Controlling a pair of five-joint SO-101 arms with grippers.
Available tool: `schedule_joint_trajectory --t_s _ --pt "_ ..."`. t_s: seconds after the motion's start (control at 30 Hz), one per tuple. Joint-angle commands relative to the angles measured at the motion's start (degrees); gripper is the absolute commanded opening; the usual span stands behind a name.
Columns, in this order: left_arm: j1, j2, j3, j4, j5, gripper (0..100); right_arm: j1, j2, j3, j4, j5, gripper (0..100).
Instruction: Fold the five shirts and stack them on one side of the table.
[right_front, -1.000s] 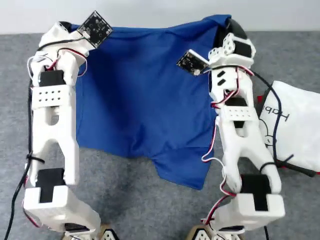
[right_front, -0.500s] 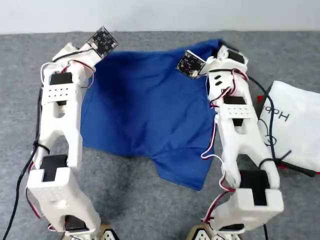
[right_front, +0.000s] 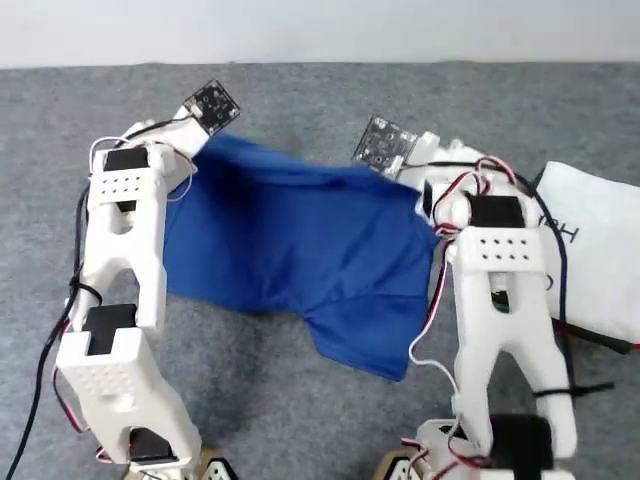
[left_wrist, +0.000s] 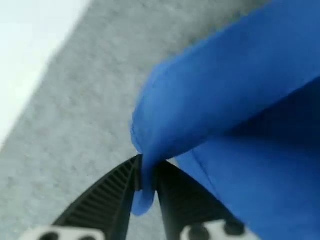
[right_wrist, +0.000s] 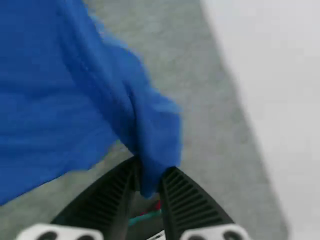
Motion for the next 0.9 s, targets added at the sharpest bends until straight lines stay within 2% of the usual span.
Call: schedule_joint_trajectory --t_s 0.0,0.47,0.6,0.73,0.87 --pt "-1.32 -0.88 -2.95 6.59 -3.25 2 -1.54 -5.49 -3.96 9.54 -3.08 1.0" --pt "-5.01 -1.14 -5.67 30.77 -3.6 2 -6.64 -8.84 -3.87 37.67 -14.15 1.1" --pt "-6.24 -1.05 -6.37 35.43 -7.3 2 -8.66 -8.4 -3.6 43.3 -16.53 1.1" --pt "-6.77 -0.53 -6.11 39.82 -10.73 2 -10.95 -8.31 -0.97 44.88 -18.99 1.2" --pt "-7.74 -0.44 -6.11 40.18 -11.16 2 -12.88 -8.75 3.6 43.74 -19.34 1.2"
